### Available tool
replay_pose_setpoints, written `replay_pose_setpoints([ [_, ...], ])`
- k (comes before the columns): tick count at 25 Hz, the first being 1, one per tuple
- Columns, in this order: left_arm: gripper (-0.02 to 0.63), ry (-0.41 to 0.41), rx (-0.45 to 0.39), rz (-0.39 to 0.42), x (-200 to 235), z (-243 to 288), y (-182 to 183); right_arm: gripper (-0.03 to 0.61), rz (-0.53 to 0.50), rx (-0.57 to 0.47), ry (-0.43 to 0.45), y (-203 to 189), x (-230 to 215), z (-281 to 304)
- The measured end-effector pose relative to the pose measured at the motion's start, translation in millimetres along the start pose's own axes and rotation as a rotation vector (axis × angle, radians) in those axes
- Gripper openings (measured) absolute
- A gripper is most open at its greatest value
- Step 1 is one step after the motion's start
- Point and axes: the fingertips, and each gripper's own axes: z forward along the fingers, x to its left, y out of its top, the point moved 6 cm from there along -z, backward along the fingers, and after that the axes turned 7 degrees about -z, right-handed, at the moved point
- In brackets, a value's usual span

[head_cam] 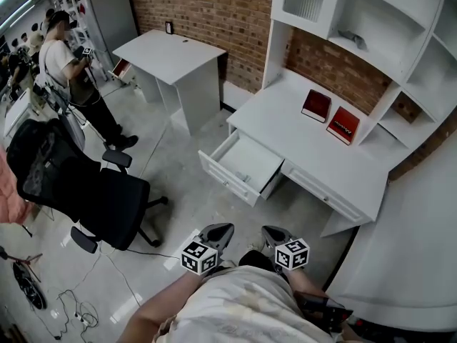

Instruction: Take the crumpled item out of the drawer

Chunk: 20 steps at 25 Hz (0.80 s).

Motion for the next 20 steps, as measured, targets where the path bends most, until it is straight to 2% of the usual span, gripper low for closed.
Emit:
replay_pose_setpoints([
  [12, 0.02, 0.058, -0.024, -0.044, 28.5, -13.1, 3.9, 0.023, -0.032, 0.036, 0.054, 16.3, 5.4, 36.9],
  [20, 0.02, 0.066, -0.02, -0.057, 41.0, 2.5, 13.0, 0.023, -0.036, 0.063, 0.067, 25.0, -12.1, 50.6],
])
